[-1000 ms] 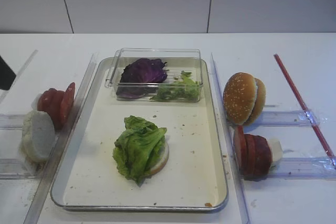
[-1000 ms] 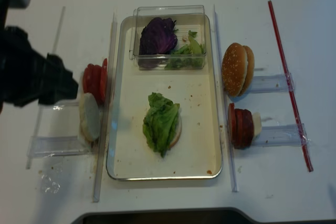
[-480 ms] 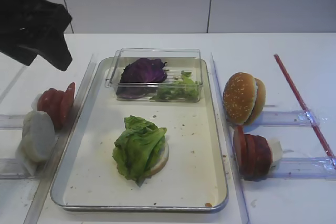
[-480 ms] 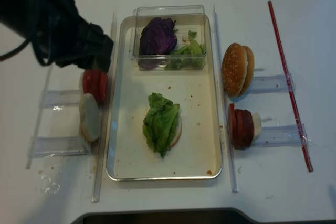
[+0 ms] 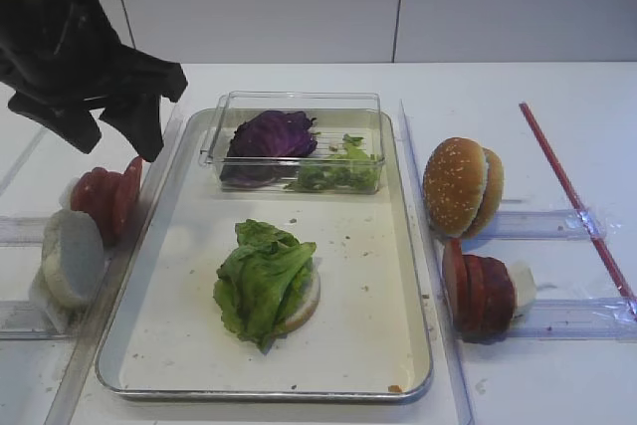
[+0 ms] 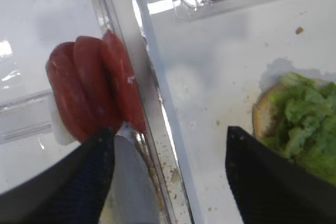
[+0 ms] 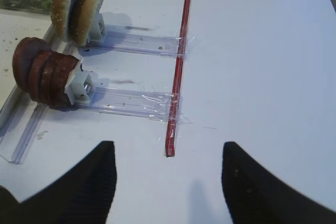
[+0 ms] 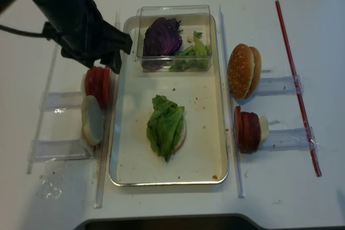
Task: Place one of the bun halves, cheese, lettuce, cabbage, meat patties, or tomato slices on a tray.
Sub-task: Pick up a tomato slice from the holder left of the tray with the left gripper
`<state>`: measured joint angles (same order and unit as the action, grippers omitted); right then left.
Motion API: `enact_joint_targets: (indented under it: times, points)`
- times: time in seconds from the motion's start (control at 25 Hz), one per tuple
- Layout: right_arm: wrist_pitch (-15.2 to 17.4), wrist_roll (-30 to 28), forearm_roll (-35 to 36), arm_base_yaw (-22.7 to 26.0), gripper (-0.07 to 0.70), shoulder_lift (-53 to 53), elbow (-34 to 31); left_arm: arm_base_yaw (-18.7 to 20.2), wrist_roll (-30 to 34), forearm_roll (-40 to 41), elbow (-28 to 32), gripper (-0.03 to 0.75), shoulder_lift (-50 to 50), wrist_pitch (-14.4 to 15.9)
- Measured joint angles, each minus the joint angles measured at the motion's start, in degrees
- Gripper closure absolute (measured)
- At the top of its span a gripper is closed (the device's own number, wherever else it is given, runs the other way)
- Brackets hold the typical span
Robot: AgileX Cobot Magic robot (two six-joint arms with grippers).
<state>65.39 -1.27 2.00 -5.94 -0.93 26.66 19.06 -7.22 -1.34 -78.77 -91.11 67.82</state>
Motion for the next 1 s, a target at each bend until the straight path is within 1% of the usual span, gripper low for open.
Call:
enact_joint_targets:
  times: [0.2, 0.36, 0.6, 0.76, 1.0]
  points:
    - [0.0, 0.0, 0.0, 0.0, 0.174, 0.0, 0.0, 0.0, -1.2, 0.8, 0.0, 0.295, -2.9, -4.0]
    - [0.0, 0.1, 0.0, 0.0, 0.174, 0.0, 0.0, 0.0, -1.3, 1.3, 0.0, 0.295, -4.5, -5.7]
    - [0.0, 0.2, 0.0, 0.0, 0.174, 0.0, 0.0, 0.1, -3.3, 5.5, 0.0, 0.295, -6.9, -6.9]
    - [0.0, 0.2, 0.0, 0.0, 0.174, 0.0, 0.0, 0.1, -3.9, 6.0, 0.0, 0.295, -8.6, -8.0]
    - [0.0, 0.2, 0.0, 0.0, 0.174, 0.0, 0.0, 0.1, -3.9, 6.0, -0.1, 0.295, -11.0, -8.6]
